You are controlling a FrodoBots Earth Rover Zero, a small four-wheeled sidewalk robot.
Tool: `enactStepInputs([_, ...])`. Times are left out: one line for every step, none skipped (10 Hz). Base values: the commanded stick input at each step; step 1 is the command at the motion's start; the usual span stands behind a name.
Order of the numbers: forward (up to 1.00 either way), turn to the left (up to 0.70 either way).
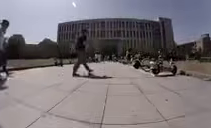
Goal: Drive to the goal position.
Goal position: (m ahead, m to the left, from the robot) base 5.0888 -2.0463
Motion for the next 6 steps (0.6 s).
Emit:
enactStepInputs([1.00, 0.00])
enactStepInputs([1.00, 0.00])
enactStepInputs([1.00, 0.00])
enactStepInputs([1.00, 0.00])
enactStepInputs([1.00, 0.00])
enactStepInputs([1.00, 0.00])
